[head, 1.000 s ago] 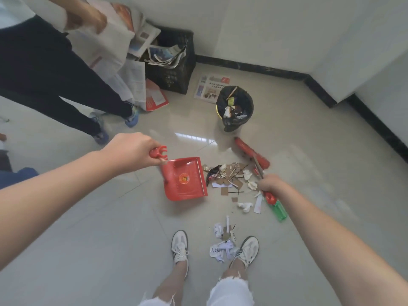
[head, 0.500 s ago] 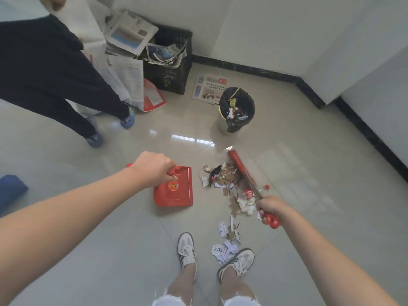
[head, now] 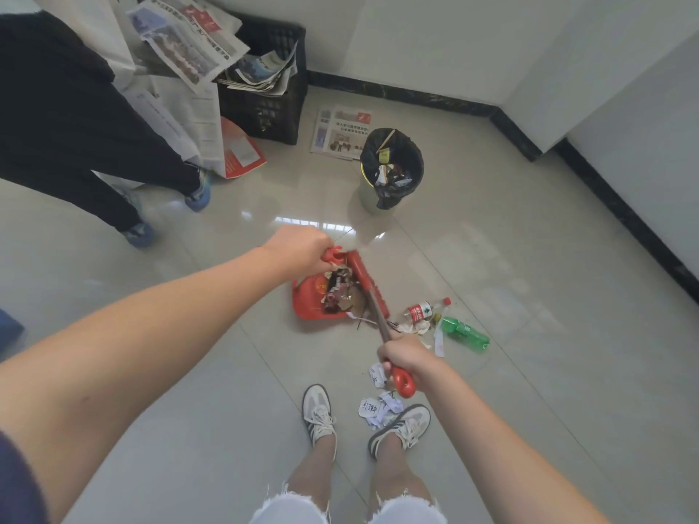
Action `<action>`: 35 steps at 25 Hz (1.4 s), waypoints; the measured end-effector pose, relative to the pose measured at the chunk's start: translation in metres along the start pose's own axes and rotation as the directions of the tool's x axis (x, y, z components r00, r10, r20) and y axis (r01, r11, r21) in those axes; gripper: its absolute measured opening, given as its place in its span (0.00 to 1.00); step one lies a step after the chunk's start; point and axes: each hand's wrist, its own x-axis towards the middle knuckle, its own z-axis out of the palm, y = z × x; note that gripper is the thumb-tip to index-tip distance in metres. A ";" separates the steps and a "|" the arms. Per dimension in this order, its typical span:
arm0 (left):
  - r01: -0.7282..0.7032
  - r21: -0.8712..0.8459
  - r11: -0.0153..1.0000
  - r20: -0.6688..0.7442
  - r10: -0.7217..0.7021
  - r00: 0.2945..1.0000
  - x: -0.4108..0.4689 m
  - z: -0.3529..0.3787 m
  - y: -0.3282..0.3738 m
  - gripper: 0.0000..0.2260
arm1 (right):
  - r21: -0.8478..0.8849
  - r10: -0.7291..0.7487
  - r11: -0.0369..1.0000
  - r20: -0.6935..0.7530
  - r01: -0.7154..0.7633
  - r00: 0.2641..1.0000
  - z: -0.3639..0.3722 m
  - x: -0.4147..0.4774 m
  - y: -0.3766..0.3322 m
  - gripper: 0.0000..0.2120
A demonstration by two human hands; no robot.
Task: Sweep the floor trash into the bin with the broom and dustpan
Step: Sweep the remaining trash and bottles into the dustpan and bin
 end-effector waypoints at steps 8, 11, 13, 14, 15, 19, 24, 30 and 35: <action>0.051 -0.022 0.998 0.007 -0.051 0.999 -0.039 0.036 -0.009 0.18 | 0.075 -0.001 0.997 0.110 -0.007 0.994 -0.024 -0.019 -0.002 0.27; 0.121 -0.023 0.992 -0.057 -0.122 0.991 -0.057 0.044 -0.024 0.15 | 0.046 0.011 0.999 0.123 -0.017 0.992 -0.063 -0.030 0.011 0.33; 0.140 -0.013 0.990 -0.083 -0.140 0.987 -0.072 0.048 -0.043 0.18 | 0.055 0.019 0.998 0.099 -0.025 0.995 -0.085 -0.034 0.021 0.34; 0.132 -0.008 0.991 -0.082 -0.132 0.988 -0.079 0.049 -0.049 0.18 | 0.063 0.020 0.998 0.080 -0.025 0.997 -0.092 -0.037 0.025 0.34; 0.117 0.003 0.993 -0.071 -0.116 0.991 -0.082 0.048 -0.052 0.19 | 0.062 0.018 0.998 0.057 -0.022 0.998 -0.097 -0.040 0.030 0.34; 0.013 0.101 0.995 -0.004 -0.013 1.000 -0.069 0.039 -0.025 0.17 | 0.057 -0.014 0.998 -0.088 0.019 0.996 -0.114 -0.052 0.051 0.33; -0.117 0.161 0.980 0.059 0.109 0.992 -0.054 0.032 0.017 0.15 | 0.137 0.000 0.990 -0.192 0.027 0.981 -0.148 -0.079 0.086 0.29; -0.143 0.218 0.965 0.037 0.138 0.990 -0.059 0.033 0.034 0.15 | 0.288 0.083 0.957 -0.217 -0.017 0.973 -0.172 -0.101 0.142 0.29; -0.116 0.264 0.958 -0.024 0.127 0.992 -0.081 0.032 0.024 0.18 | 0.352 0.180 0.930 -0.186 -0.105 0.966 -0.172 -0.115 0.212 0.18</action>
